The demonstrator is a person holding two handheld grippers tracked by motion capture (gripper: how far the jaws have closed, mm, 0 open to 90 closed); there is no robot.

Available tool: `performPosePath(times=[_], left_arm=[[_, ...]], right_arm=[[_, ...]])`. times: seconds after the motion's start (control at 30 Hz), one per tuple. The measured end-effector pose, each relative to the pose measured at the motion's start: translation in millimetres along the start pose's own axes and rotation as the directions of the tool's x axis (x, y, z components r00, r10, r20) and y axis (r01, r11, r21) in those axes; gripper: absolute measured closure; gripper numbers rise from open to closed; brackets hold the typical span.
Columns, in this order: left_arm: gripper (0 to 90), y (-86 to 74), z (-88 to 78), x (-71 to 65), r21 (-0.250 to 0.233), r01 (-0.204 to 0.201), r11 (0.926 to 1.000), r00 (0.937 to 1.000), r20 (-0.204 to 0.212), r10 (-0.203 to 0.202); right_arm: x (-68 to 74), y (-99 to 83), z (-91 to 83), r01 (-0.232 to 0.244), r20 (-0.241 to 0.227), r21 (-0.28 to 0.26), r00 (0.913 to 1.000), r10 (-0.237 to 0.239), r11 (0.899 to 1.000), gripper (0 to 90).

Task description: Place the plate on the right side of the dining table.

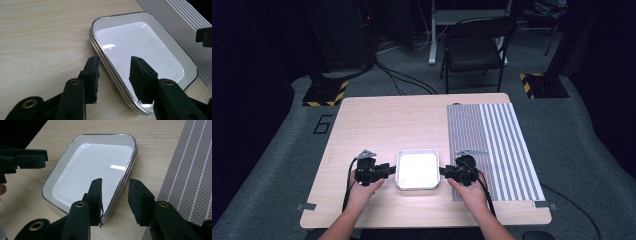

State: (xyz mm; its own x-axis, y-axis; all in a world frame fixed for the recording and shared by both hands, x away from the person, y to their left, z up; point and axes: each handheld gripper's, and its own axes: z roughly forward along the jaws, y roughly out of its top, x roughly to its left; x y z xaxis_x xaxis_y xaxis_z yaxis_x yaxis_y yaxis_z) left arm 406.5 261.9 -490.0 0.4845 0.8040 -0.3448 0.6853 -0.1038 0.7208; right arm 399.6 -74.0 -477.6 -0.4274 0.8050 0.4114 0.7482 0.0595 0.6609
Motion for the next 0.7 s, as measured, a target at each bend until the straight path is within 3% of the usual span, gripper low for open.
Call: performPosePath(times=[0.07,0.23,0.37,0.4,0.7], left_arm=[[61.5,-0.2,0.1,0.8,-0.002,0.012,0.9999,0.9999,0.004,-0.012],[65.3,-0.8,-0.3,0.8,-0.012,0.041,0.9991,0.9989,0.022,-0.041],[67.7,-3.5,2.0,1.5,-0.025,0.09,0.9956,0.9945,0.057,-0.088],[68.6,-4.0,2.7,1.7,-0.019,0.1,0.9948,0.9926,0.071,-0.099],[71.0,-6.2,7.7,4.3,-0.004,0.118,0.993,0.9903,0.074,-0.117]], right_arm=[[-1.2,1.0,2.0,-0.028,0.004,0.005,0.9996,0.028,1.0,67.4],[-1.0,1.7,4.2,-0.043,0.007,0.007,0.999,0.043,0.999,69.2],[-2.1,3.4,7.2,-0.074,-0.005,0.033,0.9973,0.074,0.997,69.6],[-3.3,3.7,8.3,-0.063,-0.007,0.031,0.998,0.064,0.998,69.7],[-3.4,5.4,13.4,-0.078,-0.022,0.05,0.9966,0.079,0.996,69.8]])
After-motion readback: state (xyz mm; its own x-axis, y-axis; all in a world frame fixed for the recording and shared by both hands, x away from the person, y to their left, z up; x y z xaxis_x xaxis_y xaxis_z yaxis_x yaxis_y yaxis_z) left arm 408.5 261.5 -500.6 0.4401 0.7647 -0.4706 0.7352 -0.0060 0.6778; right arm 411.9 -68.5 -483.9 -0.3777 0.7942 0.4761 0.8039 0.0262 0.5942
